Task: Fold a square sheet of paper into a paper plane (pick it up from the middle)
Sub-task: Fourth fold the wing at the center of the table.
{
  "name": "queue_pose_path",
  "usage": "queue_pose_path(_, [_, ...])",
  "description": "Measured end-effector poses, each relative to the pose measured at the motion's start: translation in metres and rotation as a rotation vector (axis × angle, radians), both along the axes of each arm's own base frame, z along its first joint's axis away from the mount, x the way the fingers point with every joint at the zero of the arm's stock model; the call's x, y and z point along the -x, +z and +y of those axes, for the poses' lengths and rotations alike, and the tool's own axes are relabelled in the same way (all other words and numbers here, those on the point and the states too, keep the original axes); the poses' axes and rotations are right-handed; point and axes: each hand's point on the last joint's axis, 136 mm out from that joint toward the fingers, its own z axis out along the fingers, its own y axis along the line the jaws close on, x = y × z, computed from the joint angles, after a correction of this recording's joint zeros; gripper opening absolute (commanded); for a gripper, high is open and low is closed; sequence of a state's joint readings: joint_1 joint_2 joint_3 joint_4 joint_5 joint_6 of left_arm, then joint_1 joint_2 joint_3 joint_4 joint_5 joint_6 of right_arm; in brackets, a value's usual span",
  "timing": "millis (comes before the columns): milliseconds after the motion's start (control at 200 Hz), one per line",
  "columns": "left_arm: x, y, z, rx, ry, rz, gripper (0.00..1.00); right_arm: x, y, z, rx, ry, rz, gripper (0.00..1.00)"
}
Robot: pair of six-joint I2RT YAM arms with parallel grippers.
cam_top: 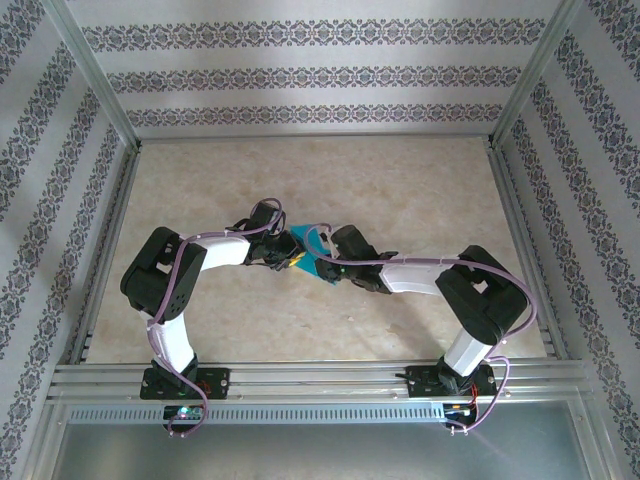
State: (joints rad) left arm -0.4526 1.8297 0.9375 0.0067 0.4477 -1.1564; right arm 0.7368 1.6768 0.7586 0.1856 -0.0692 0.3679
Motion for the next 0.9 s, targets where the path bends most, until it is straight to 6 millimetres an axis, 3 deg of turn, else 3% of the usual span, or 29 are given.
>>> queue_pose_path(355, [0.000,0.000,0.000,0.000,0.000,0.000,0.21,0.008,-0.019,-0.001,0.055,0.003,0.036,0.32])
queue_pose_path(899, [0.000,0.000,0.000,-0.001,0.001,0.000,0.21,0.006,-0.017,0.003,0.043,-0.009,0.038,0.14])
